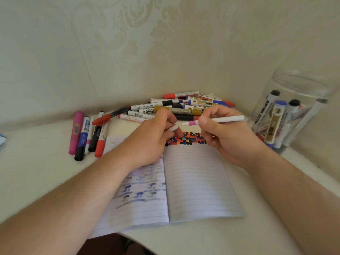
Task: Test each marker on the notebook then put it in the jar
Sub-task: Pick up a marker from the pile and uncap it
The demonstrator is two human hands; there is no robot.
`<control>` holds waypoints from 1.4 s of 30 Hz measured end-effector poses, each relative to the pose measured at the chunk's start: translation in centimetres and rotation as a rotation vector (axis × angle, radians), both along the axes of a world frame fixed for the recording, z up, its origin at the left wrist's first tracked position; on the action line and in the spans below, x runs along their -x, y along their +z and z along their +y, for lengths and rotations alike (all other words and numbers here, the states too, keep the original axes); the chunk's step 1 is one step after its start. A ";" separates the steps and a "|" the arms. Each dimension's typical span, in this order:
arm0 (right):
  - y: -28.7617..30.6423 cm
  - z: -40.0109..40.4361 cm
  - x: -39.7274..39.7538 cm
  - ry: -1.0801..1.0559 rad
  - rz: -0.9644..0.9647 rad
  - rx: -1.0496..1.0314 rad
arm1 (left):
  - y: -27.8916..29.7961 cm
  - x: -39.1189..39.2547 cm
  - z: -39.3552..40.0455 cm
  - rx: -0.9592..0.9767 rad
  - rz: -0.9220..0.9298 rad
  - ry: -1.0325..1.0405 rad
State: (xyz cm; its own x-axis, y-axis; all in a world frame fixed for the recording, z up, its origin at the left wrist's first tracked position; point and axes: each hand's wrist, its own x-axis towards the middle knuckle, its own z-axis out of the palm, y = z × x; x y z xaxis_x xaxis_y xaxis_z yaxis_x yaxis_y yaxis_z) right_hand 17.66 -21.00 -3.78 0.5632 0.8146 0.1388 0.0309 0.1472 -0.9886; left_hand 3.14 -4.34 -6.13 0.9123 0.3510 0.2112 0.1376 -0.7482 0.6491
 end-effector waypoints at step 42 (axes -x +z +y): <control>-0.4 0.9 -0.1 -0.261 0.168 -0.018 | 0.5 0.4 -0.3 0.207 -0.076 -0.104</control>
